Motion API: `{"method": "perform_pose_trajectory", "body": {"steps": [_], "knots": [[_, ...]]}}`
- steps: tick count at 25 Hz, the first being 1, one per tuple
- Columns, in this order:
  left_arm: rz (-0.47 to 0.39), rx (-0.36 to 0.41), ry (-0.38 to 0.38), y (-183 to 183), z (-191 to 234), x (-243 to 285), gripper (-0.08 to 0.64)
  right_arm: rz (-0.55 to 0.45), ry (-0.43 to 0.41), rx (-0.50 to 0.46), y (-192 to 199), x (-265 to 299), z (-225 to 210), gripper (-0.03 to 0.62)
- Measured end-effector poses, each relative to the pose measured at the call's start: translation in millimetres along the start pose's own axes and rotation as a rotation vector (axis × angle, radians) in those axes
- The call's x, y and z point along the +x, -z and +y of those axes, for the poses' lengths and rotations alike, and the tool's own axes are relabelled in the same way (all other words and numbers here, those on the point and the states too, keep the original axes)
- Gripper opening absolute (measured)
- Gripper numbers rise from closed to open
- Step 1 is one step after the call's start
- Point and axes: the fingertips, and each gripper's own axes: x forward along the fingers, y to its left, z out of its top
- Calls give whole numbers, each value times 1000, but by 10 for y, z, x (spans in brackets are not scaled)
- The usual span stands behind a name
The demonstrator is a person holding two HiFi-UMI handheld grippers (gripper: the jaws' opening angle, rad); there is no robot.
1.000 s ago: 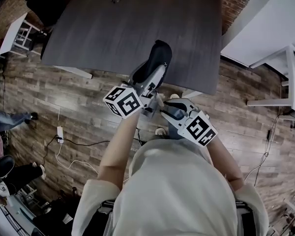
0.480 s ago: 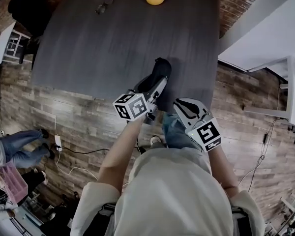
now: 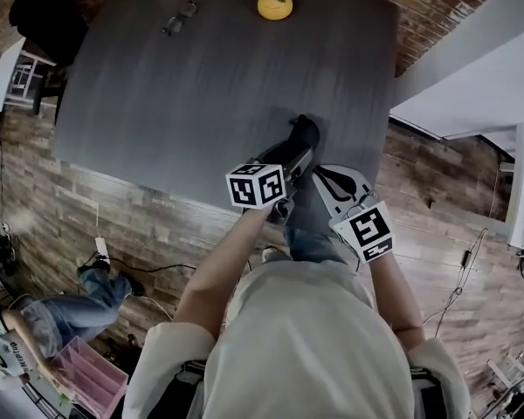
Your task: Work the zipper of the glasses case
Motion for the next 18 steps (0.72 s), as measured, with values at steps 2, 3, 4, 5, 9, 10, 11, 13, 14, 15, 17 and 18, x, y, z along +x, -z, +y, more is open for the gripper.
{"method": "perform_pose_trajectory", "body": {"steps": [2,3,4,5,9,10,11,13,14,15,17,18], "knots": [[35,9,-33,36,43,77,256,-1,-3,8,-13,27,-73,18],[47,9,-39,47,50,100,256,-2,-5,8,-23,38,-105,17],[53,7,-40,51,50,114,256,-2,-6,6,-32,46,-134,17],[56,3,-39,51,48,124,256,-2,-8,5,-36,50,-164,17],[36,10,-51,23,78,108,259,8,-14,9,-28,49,-228,15],[23,21,-67,2,114,76,269,15,-18,11,-22,48,-221,15],[8,32,-89,-26,164,34,272,19,-21,13,-18,46,-213,15],[-24,45,-142,-92,288,-67,299,15,-26,9,-13,45,-197,15],[-37,47,-164,-120,347,-114,313,13,-29,5,-6,47,-183,15],[-45,50,-179,-144,398,-154,342,14,-33,0,2,50,-166,15],[-58,65,-202,-189,476,-211,359,21,-34,-8,13,58,-127,15],[-63,77,-211,-211,504,-231,365,23,-32,-12,13,59,-110,15]]}}
